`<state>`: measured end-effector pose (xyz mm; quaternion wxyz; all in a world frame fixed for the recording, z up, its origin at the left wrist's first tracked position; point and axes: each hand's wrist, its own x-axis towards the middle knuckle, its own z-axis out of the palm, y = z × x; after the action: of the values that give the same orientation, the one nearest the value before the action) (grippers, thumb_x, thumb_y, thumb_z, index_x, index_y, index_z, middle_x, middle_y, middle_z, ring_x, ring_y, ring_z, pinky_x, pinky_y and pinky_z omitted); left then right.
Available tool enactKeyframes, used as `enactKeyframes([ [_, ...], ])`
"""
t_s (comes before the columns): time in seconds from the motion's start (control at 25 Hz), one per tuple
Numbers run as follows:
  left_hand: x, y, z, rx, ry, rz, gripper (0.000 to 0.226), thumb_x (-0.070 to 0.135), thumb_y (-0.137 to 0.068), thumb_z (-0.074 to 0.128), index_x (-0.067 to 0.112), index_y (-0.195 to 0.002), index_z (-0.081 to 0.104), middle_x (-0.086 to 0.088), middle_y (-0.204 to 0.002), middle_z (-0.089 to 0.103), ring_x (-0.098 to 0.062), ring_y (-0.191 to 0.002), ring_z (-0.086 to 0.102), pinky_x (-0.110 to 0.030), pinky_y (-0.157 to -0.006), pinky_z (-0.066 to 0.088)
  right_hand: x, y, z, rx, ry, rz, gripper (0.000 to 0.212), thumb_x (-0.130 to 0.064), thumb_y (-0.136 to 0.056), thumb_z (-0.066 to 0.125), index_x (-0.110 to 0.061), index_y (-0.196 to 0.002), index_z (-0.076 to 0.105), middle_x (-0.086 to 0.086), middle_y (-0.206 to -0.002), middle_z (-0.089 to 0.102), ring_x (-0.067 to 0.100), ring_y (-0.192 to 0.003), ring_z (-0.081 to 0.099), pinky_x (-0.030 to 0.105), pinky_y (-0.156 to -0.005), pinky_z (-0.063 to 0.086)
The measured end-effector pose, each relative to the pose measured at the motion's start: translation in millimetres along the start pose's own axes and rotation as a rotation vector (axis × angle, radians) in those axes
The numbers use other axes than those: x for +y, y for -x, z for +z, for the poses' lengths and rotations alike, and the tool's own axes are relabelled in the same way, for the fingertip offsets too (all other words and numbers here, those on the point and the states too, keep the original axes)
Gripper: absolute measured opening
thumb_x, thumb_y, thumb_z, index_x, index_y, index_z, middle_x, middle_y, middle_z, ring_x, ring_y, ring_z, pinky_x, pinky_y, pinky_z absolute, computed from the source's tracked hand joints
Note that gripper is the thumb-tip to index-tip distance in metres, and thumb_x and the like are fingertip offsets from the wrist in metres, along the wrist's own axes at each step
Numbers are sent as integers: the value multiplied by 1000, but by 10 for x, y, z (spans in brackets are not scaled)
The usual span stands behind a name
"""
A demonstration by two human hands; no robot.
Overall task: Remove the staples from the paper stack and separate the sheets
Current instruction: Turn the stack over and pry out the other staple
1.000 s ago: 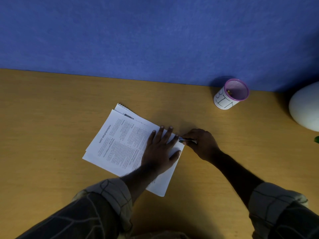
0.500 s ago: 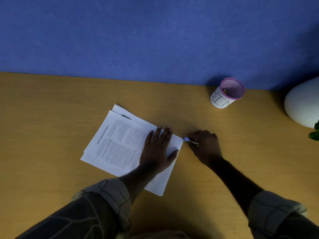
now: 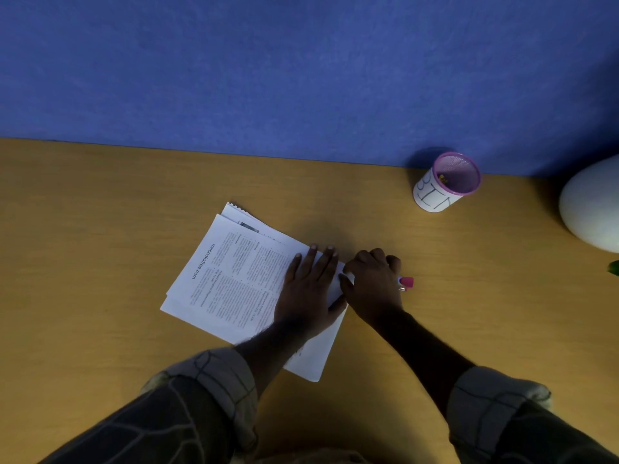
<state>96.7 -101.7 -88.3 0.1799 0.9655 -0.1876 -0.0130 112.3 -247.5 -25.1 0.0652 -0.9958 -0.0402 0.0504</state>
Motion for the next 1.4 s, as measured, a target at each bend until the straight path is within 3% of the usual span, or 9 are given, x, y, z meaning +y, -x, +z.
enactKeyframes([
  [0.16,-6,-7,-7,-14,-6,-4,78,62,-94,40,13,-154,35,-8,-161,36,-28,-153,25,-51,-122,26,14,-5,14,-4,3,27,18,-27,-89,59,-17,-81,71,0,-88,67,23,-95,55,43,-87,37],
  [0.44,14,-10,-30,-15,-5,-20,78,63,-94,42,13,-154,34,-7,-162,36,-28,-153,25,-50,-123,26,57,28,-67,-58,7,18,21,-27,-94,52,-18,-93,71,-2,-99,65,22,-107,50,42,-95,33],
  [0.64,10,-1,-17,-9,7,-6,76,62,-95,43,17,-156,31,-5,-163,32,-28,-154,21,-51,-124,24,70,31,-137,-68,69,-38,14,-22,-87,59,-16,-84,72,0,-93,63,25,-104,50,42,-89,34],
  [0.8,9,12,-11,25,51,-24,77,62,-94,45,16,-154,33,-5,-162,34,-27,-154,23,-50,-124,24,61,-17,-175,-129,56,-37,14,-23,-89,56,-18,-89,70,-1,-101,60,23,-108,45,41,-91,32],
  [1.16,-16,7,17,33,29,18,52,59,-94,46,24,-132,55,-5,-162,34,-29,-154,22,-53,-123,25,23,-110,-216,-230,73,-19,20,-30,-93,50,-19,-95,67,1,-107,59,24,-113,42,43,-95,31],
  [1.4,-17,10,13,31,17,23,49,58,-94,47,26,-129,56,-5,-163,34,-29,-154,21,-52,-123,23,6,-117,-243,-275,162,-29,20,-31,-92,53,-16,-95,66,3,-106,58,26,-113,42,45,-96,32],
])
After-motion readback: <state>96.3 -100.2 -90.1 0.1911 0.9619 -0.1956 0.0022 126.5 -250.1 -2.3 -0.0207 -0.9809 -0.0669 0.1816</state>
